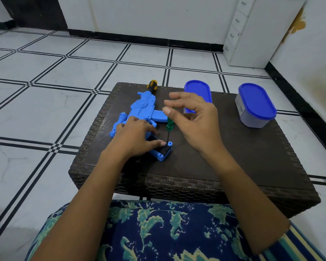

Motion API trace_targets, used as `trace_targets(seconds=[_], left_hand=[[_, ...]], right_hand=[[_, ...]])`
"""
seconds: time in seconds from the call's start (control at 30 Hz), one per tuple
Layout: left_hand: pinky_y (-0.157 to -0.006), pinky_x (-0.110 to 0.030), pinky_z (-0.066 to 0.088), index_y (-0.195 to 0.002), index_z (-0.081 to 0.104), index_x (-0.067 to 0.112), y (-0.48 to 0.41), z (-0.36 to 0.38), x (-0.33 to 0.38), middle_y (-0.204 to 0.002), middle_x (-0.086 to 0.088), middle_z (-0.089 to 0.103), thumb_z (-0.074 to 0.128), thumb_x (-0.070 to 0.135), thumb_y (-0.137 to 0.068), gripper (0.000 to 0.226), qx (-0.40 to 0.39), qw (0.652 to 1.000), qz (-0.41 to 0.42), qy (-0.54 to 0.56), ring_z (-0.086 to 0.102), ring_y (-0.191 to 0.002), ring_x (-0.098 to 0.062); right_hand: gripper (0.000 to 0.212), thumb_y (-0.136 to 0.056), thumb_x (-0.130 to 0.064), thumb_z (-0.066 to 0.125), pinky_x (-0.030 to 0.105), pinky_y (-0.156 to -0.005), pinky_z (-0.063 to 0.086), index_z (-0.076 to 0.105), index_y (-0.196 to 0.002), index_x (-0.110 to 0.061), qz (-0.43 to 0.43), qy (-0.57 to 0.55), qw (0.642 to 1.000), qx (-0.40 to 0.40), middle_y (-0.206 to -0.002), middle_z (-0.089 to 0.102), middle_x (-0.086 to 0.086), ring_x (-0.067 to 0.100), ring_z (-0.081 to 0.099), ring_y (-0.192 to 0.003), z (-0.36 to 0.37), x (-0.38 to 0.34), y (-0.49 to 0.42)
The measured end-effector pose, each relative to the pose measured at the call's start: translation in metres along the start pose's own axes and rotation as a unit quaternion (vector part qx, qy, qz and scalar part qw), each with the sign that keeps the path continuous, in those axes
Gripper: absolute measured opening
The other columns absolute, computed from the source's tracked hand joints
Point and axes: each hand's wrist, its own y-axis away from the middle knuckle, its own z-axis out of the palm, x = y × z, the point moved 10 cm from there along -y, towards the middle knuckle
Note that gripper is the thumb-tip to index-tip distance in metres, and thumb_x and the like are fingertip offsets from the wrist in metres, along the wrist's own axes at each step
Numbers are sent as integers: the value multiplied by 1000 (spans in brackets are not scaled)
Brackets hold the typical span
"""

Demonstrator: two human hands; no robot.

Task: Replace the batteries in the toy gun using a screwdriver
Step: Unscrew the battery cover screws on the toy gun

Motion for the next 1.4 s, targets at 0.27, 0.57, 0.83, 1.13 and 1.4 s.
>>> trace_targets(seconds=[0.27,0.57,0.83,1.13,1.4], left_hand=[[-92,-40,23,-100,69,41,-6,2,-5,-117,19,60,68,70,-64,46,-13,999,-28,28,31,-125,-10],[-86,-36,21,-88,63,50,-10,8,-14,-119,13,56,69,75,-55,42,-30,997,-56,38,30,-125,-11],[-87,-36,19,-84,60,50,-9,7,-14,-121,12,55,70,74,-56,38,-32,997,-58,46,30,-127,-12],[-88,-37,19,-85,60,50,-7,6,-11,-119,13,56,69,74,-58,37,-38,997,-55,43,30,-125,-13],[-86,-36,17,-91,64,46,-5,3,-7,-116,16,57,68,67,-68,31,-37,998,-43,39,30,-123,-13]], right_hand=[[20,-84,-3,73,28,-76,60,74,-100,-15,42,-21,999,-4,-92,73,-2,4,68,-86,-4,8,-4],[15,-78,-13,82,17,-62,52,75,-91,-14,31,-18,999,8,-88,72,1,4,64,-77,-6,7,-1],[21,-89,-16,71,14,-68,53,74,-109,-10,31,-17,999,-39,-105,74,0,-1,68,-86,6,6,2],[21,-91,-7,65,32,-81,59,73,-111,-13,24,-16,999,-39,-101,74,0,10,69,-96,6,8,0],[17,-79,-15,81,9,-57,44,75,-95,-12,-17,7,1000,6,-90,69,5,8,62,-78,2,-3,2]])
